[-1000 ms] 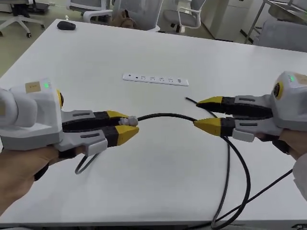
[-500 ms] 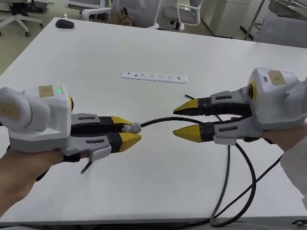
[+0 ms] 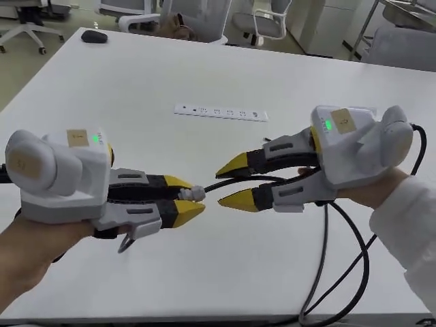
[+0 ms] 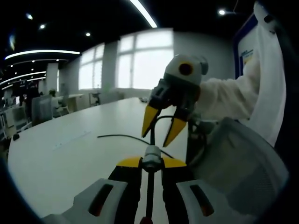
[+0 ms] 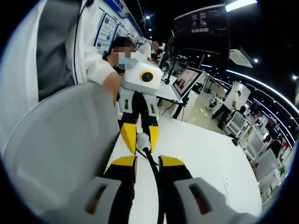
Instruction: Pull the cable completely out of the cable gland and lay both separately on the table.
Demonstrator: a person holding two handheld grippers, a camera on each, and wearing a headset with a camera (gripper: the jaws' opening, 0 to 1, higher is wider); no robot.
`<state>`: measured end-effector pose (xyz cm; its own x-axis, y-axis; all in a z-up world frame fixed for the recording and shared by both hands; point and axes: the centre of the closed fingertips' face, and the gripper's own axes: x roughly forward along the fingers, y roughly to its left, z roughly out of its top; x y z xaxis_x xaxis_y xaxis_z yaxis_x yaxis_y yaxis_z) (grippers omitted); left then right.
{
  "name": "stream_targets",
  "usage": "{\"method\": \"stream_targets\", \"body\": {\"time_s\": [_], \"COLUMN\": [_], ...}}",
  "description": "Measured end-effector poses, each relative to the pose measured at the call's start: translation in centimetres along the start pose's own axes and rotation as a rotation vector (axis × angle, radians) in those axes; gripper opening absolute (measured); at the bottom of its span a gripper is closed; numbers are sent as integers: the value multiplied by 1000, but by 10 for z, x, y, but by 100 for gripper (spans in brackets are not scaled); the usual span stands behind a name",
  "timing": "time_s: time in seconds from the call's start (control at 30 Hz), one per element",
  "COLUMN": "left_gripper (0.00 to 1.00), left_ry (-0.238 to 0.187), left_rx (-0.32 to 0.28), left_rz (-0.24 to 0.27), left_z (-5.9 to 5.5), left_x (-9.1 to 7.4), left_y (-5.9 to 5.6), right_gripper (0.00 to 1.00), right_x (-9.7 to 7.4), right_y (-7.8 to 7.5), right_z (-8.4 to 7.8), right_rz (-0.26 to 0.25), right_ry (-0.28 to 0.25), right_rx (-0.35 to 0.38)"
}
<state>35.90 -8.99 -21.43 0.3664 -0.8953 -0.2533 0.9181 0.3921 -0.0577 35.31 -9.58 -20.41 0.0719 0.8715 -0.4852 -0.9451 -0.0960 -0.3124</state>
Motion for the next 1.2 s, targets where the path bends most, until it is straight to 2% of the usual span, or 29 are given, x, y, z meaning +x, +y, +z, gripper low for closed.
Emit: {"method": "stream_targets", "body": {"time_s": [0.13,0.2,0.5,0.7,0.97,1.2], "left_gripper": [17,17,17,17,17,17], "left_ry": [8,9,-23,-20,-32,-38], "left_rx": [9,8,-19,-15,-31,-39], "left_rz": [-7,-10,0,-1,30,50], "left_z": [-1,-1,4,3,5,6], "left_x": [0,1,-2,-2,-5,-7], "left_y": [-2,-2,2,1,9,14], "right_gripper": [11,8,4,4,4,4], "right_x": [6,7,6,6,-7,-19], "right_y": [0,-1,0,2,-5,-9], "right_z": [-4,-4,-2,-1,-8,-21], "right_rz": [9,19,31,33,-10,-49], "right_ry": [15,2,-36,-50,-57,-54], "right_rx": [-22,-16,25,54,89,124]}}
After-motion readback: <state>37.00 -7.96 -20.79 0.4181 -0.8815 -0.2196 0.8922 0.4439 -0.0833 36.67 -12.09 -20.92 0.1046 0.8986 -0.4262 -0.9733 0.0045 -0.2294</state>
